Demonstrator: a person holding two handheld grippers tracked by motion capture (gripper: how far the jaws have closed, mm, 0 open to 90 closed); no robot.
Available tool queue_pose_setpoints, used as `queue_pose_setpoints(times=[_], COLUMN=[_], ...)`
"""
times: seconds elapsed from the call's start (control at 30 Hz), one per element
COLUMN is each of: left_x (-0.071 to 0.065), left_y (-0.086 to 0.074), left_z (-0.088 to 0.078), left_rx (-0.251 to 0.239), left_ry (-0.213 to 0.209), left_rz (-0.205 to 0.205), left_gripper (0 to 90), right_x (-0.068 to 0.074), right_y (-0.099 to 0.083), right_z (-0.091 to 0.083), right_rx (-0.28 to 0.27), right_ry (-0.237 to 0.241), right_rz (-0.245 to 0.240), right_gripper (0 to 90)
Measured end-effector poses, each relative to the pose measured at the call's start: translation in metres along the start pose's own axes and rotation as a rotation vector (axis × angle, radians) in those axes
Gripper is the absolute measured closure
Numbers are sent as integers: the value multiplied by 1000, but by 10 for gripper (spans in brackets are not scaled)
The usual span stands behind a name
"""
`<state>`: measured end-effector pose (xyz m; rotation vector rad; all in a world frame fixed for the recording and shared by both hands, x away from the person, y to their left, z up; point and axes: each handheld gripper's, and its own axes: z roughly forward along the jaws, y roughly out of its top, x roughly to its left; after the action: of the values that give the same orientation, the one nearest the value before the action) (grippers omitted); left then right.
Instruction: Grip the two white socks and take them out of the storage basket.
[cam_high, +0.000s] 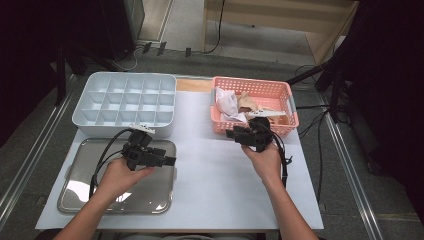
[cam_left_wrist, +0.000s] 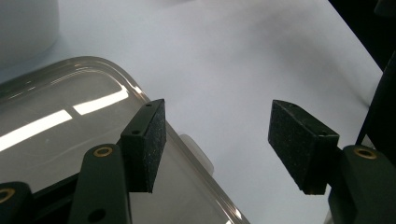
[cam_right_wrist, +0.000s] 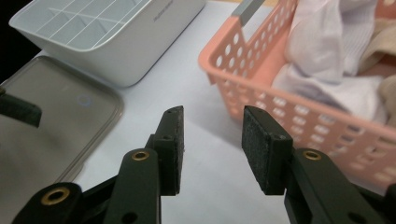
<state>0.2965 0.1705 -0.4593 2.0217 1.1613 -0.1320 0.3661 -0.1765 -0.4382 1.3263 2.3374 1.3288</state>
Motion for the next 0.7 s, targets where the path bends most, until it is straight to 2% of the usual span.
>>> queue_pose_setpoints(times=[0.1,0.5,0.7], left_x=[0,2,2], left_y=[0,0,0], left_z=[0,1,4], left_rx=[-6,4,5], left_ry=[-7,-8,-14], left_rz=[-4,0,-2], left_gripper=[383,387,389], right_x=[-8,-41,-52], right_y=[12,34,47], right_z=[3,25,40], right_rx=[-8,-56,-38], right_ry=[-19,-107,-155], right_rz=[10,65,61], right_gripper=[610,625,631])
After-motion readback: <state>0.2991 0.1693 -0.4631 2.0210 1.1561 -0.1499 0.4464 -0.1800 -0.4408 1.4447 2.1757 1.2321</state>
